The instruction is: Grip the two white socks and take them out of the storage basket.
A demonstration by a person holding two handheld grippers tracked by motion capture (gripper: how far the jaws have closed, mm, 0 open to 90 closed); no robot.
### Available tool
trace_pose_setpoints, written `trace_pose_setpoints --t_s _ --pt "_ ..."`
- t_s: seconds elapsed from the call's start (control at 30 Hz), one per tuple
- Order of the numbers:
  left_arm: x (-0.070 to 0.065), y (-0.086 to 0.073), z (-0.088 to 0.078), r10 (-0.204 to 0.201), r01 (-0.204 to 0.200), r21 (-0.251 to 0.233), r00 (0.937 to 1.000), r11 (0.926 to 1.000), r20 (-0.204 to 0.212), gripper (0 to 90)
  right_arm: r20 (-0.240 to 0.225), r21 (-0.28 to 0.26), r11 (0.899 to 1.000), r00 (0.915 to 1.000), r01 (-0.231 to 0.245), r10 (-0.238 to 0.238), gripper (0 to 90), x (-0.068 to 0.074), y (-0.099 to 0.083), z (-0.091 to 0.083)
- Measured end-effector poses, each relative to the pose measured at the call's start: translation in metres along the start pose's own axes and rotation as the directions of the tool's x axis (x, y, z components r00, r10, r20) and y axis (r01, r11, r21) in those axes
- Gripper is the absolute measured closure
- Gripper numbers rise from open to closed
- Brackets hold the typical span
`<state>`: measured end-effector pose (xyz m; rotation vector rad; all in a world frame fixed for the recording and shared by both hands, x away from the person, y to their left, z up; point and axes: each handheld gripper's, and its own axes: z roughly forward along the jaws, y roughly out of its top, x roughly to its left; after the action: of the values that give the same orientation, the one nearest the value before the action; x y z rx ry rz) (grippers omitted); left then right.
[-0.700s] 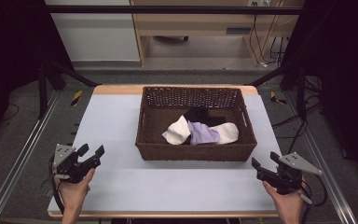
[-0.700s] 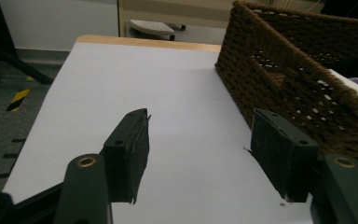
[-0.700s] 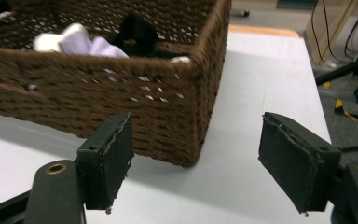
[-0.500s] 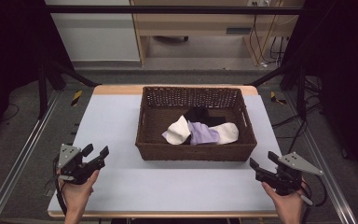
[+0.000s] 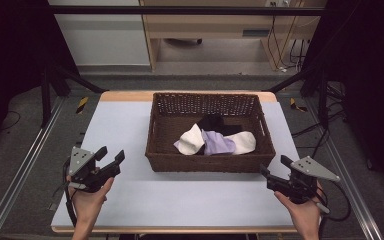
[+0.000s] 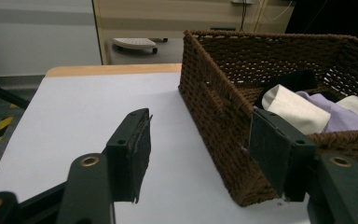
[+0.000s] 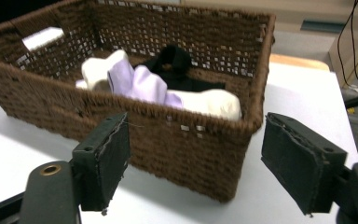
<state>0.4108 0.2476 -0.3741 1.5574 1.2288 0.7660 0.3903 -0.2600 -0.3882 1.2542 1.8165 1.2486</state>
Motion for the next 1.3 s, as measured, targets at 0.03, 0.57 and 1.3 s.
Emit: trace_pose_setpoints --t_s 0.03,0.57,1.3 --pt "-0.002 0.002 0.003 0.005 -0.005 0.002 1.0000 1.0000 0.002 36.4 -0.008 -0.012 1.000 1.0000 -0.004 0.003 22.5 0.001 0.002 0.002" --pt "-0.043 0.043 0.046 0.066 -0.066 0.003 0.9974 0.9978 0.028 28.7 0.009 -0.003 1.000 0.9998 0.018 -0.018 21.8 -0.001 -0.002 0.012" --pt "-0.086 0.075 0.123 0.112 -0.116 0.064 0.9911 0.9911 0.072 24.9 0.006 0.004 1.000 0.9997 0.024 -0.024 20.2 -0.003 -0.007 0.014"
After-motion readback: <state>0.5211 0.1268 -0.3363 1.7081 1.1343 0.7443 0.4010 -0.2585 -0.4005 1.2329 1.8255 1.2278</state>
